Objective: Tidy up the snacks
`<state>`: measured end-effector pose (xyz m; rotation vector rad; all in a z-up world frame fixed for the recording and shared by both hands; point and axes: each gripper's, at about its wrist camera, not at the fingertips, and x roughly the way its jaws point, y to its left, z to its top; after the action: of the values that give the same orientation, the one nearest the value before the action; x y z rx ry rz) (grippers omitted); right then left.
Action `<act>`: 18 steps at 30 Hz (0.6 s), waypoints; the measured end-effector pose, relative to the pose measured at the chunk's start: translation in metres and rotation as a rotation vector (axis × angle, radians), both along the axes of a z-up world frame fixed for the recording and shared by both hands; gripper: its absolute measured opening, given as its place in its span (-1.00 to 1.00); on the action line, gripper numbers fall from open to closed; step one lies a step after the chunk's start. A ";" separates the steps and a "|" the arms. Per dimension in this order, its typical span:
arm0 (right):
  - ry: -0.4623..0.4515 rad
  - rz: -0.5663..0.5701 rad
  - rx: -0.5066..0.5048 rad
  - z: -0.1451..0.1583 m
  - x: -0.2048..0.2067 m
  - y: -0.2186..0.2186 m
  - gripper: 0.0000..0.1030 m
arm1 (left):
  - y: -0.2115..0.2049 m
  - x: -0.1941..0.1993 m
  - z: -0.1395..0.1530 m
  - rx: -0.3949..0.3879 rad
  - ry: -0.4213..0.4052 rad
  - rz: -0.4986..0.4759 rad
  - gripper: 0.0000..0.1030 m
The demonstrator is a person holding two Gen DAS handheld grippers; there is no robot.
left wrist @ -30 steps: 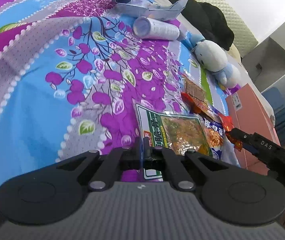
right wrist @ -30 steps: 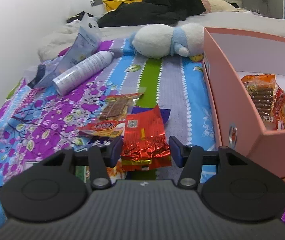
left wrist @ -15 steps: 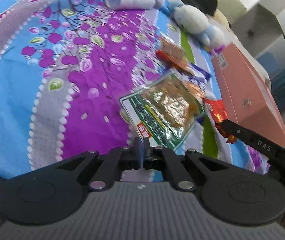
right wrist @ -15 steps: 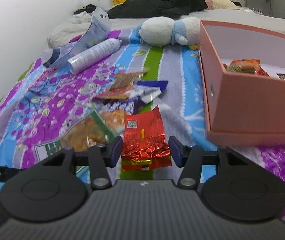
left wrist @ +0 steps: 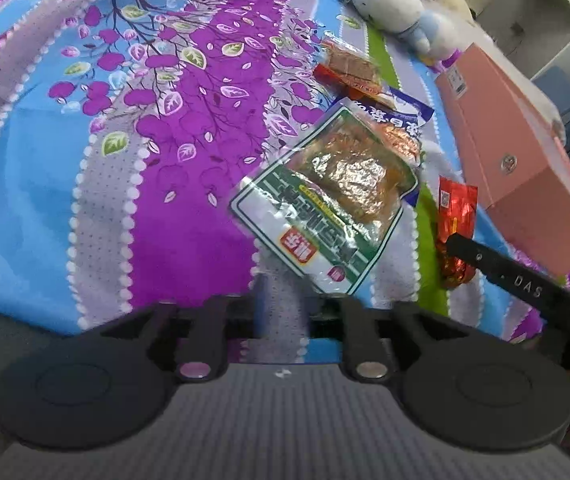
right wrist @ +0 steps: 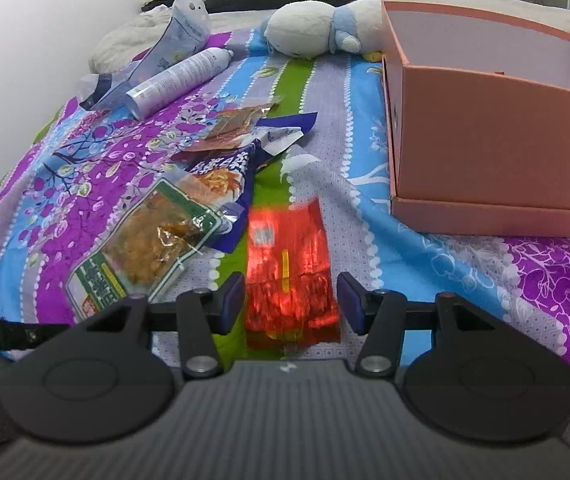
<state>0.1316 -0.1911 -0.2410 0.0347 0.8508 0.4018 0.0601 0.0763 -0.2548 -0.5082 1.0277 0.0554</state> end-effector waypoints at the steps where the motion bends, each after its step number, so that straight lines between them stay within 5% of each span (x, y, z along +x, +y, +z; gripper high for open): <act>1: 0.005 0.001 0.006 -0.001 0.000 0.000 0.06 | -0.001 -0.001 0.003 0.019 -0.008 -0.001 0.16; 8: 0.018 0.017 0.007 -0.005 0.002 0.001 0.28 | -0.020 0.008 0.021 0.164 -0.107 -0.111 0.70; 18: -0.027 0.082 -0.037 -0.004 -0.001 0.006 0.28 | -0.051 0.050 0.014 0.335 -0.144 -0.269 0.89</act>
<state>0.1308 -0.1852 -0.2451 -0.0398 0.8347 0.4622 0.1101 0.0251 -0.2412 -0.0657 0.9145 -0.0473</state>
